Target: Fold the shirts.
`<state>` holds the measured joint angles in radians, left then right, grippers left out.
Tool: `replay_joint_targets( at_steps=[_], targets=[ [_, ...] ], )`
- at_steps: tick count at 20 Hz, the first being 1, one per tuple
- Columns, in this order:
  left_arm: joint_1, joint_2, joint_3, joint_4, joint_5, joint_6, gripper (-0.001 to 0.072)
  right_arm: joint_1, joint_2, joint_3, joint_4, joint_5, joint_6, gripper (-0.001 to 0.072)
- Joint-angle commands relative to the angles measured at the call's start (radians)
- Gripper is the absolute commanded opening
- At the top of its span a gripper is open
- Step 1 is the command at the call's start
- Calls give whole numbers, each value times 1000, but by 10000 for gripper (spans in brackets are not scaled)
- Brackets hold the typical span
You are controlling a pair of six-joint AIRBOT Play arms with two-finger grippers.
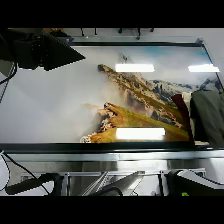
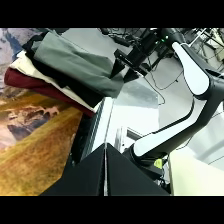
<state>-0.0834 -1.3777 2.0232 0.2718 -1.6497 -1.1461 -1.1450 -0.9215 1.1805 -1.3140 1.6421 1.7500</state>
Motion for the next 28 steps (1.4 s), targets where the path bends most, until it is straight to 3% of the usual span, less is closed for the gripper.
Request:
replay_joint_targets(
  at_steps=[1,4,5,7,10,12,14,15,16,17,21,23,28],
  targets=[
    [-3,0,0,-1,6,27,13,0,1,-9,-18,-30,-7,625],
    [-3,0,0,-2,35,39,13,0,7,0,39,-38,-6,619],
    [-3,0,0,-2,46,39,12,0,11,14,90,-49,8,564],
    [-3,0,0,-2,65,38,13,0,19,64,267,-79,9,362],
    [1,0,0,-2,67,32,13,0,24,163,534,-61,44,346],
    [1,0,0,-2,51,31,13,0,21,220,569,6,75,349],
    [-7,0,0,-2,31,23,13,0,31,241,657,14,34,347],
    [-11,0,0,-2,28,13,13,5,40,241,726,-5,14,297],
    [-11,0,0,-2,31,8,13,27,56,241,795,-48,-20,78],
    [-11,0,0,-1,36,2,12,66,81,241,825,-111,-40,26],
    [-12,0,0,60,74,-48,12,386,194,240,805,-369,-169,25],
    [-47,11,-24,194,83,-99,12,617,236,237,673,-419,-188,25],
    [-212,239,-524,405,325,-84,12,1242,287,18,334,-620,-156,25]
  ],
)
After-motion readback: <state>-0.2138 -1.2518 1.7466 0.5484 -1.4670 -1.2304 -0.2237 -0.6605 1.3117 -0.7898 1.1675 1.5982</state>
